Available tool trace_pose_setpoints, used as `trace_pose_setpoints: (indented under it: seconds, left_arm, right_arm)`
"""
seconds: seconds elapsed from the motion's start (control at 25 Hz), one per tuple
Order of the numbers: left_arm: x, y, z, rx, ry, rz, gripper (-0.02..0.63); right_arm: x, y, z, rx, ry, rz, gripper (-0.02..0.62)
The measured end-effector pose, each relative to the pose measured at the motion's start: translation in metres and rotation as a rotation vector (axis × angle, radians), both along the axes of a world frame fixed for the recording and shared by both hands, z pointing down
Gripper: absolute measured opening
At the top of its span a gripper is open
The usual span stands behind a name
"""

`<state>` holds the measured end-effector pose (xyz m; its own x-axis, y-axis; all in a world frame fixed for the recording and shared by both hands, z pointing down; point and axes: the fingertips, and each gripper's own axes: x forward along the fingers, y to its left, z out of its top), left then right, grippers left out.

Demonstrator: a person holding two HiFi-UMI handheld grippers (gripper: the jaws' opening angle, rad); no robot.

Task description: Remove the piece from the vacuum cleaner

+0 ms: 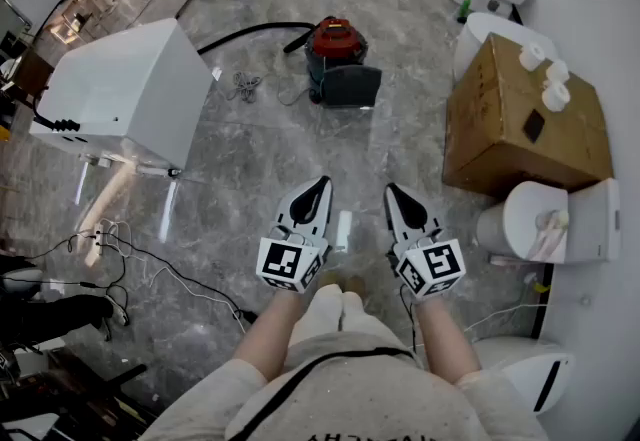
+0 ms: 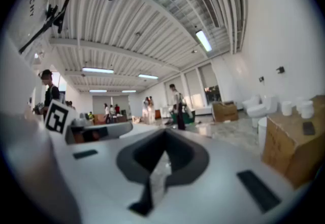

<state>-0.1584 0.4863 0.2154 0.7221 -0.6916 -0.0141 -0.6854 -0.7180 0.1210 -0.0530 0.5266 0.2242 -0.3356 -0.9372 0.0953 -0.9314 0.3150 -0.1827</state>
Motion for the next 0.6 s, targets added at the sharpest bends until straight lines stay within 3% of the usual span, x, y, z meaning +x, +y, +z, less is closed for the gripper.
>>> trace_pose_setpoints:
  seconds: [0.6]
  left_arm:
    - [0.012,-0.009,0.005,0.009,0.005,-0.049,0.018]
  right_arm:
    - [0.018,-0.006,0.008,0.001,0.015,0.010,0.011]
